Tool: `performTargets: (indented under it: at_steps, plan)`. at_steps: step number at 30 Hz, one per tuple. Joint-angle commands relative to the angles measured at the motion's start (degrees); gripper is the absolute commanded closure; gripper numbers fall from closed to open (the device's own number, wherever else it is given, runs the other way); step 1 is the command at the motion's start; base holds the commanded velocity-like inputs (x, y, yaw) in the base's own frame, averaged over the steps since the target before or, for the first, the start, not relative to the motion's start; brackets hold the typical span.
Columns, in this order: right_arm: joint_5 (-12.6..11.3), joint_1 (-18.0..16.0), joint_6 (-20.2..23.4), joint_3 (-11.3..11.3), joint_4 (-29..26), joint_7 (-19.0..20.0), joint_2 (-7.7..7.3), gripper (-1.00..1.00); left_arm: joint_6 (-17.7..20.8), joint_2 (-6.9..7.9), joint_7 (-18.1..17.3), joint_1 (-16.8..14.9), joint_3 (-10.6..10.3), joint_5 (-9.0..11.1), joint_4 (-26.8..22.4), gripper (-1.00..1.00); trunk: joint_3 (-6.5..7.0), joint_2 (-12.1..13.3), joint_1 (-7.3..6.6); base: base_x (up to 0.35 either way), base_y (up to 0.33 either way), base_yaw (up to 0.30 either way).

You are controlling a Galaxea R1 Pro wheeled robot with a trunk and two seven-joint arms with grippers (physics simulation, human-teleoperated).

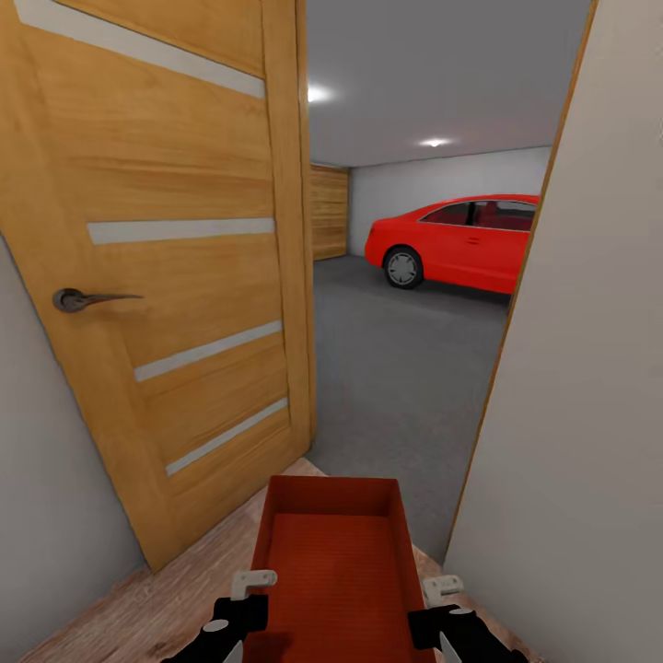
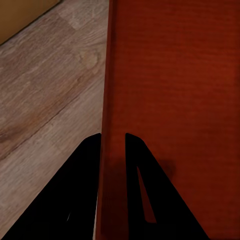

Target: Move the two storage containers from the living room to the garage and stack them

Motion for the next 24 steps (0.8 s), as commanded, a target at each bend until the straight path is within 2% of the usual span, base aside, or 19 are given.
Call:
performTargets:
  at_steps: [1, 15, 24]
  plan:
    - [-1.1, 0.0, 0.4, 1.3, 0.0, 3.2, -0.11, 1.00, -0.2, 1.89, -2.8, -0.1, -1.6, 0.1, -0.1, 1.00, -0.05, 0.0, -0.01, 0.008, 0.014, -0.050]
    - [-1.1, 0.0, 0.4, 1.3, 0.0, 3.2, -0.11, 1.00, -0.2, 1.89, -2.8, -0.1, -1.6, 0.2, -0.1, 1.00, -0.05, 0.0, -0.01, 0.056, 0.088, -0.079]
    - [-1.1, 0.0, 0.4, 1.3, 0.0, 3.2, -0.11, 1.00, -0.2, 1.89, -2.8, -0.1, -1.6, 0.2, -0.1, 1.00, -0.05, 0.0, -0.01, 0.127, 0.155, -0.108]
